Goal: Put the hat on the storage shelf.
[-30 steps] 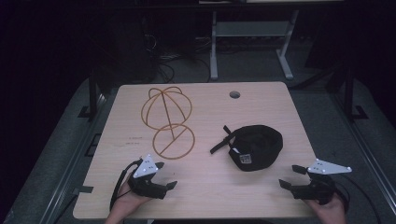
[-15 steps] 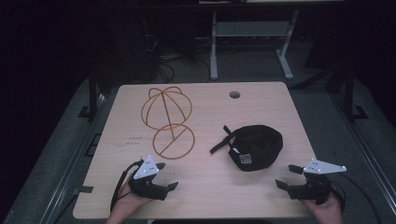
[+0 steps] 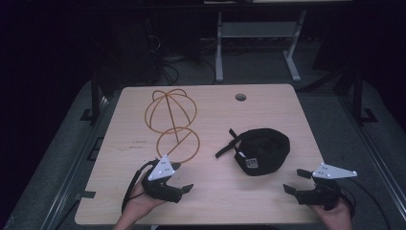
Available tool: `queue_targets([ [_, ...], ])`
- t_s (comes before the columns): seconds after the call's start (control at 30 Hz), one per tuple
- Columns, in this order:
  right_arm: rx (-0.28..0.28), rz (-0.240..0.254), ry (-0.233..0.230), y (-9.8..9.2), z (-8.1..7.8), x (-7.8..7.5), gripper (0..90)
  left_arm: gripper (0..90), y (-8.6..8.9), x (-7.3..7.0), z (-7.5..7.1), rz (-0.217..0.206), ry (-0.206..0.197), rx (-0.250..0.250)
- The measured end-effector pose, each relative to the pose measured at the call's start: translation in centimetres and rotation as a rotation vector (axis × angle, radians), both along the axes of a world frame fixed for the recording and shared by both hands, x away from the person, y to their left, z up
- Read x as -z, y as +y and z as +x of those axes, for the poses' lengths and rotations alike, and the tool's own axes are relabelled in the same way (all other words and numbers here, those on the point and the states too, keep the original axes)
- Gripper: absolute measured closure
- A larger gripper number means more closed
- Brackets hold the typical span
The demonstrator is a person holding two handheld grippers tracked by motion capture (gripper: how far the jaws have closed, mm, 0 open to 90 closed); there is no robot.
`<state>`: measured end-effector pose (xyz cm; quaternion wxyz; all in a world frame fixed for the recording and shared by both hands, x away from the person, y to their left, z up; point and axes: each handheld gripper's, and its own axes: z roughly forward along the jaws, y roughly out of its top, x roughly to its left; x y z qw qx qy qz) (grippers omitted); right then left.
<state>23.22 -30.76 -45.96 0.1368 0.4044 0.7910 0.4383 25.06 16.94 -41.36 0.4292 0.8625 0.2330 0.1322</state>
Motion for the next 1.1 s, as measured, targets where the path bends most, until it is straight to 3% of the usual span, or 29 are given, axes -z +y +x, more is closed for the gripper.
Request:
queue_targets([
  [0.27, -0.004, 0.002, 0.004, 0.0, 0.0, 0.0, 16.0, 20.1, -2.8, -1.1, 0.9, 0.021, 0.017, 0.081],
  [1.1, -0.012, 0.015, 0.004, 0.0, 0.0, 0.0, 16.0, 23.0, -9.5, -3.5, 3.3, 0.040, 0.015, 0.225],
])
